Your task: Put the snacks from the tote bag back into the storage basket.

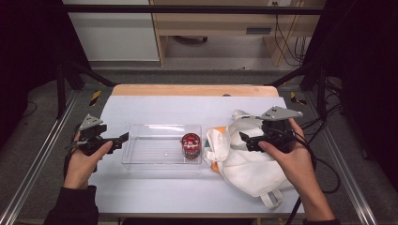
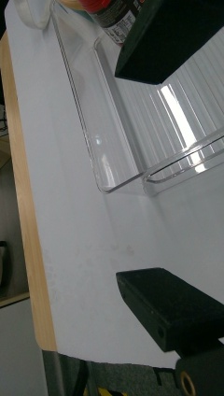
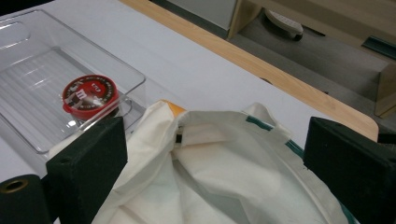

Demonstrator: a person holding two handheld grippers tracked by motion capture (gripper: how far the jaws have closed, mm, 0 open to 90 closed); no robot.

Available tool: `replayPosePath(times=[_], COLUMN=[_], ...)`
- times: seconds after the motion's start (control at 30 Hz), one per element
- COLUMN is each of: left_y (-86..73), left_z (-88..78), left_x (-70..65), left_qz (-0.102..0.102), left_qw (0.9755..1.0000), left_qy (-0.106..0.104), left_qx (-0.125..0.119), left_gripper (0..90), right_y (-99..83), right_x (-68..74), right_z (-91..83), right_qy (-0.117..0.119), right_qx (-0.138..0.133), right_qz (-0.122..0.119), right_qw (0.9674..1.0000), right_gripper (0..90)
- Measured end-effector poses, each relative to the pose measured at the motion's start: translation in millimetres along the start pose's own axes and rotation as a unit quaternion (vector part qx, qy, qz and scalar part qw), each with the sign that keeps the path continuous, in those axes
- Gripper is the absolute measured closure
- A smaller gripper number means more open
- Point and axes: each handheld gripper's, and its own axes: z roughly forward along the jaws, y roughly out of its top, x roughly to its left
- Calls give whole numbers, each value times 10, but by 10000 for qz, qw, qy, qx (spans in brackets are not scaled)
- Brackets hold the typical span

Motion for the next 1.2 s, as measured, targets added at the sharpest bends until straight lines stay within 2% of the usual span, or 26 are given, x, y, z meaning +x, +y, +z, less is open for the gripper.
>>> replayPosePath(times=[0.17,0.33,0.5,0.63,0.73,0.93,1.2], left_y=[-4,-14,-20,-22,-30,-68,-83], left_z=[-2,20,39,41,45,66,68], left_x=[1,-4,-19,-27,-23,11,28], left_qz=[3,26,49,117,94,73,82], left_qw=[10000,10000,9999,9999,9998,9998,9998], left_qy=[-22,-31,-95,-9,-112,-107,-109], left_qx=[19,56,-62,-96,-168,-138,-116], left_gripper=[38,38,38,37,37,39,41], right_y=[-134,-291,-455,-600,-695,-838,-903], right_x=[-86,-199,-310,-363,-355,-291,-174], right_z=[-58,-157,-241,-278,-266,-179,-21], right_qy=[-162,-274,-367,-449,-466,-456,-433], right_qx=[18,-72,-117,-205,-167,-131,-28], right_qz=[120,348,486,619,671,748,742], right_qw=[9998,9990,9981,9969,9965,9961,9963], right_gripper=[72,73,81,87,87,87,87])
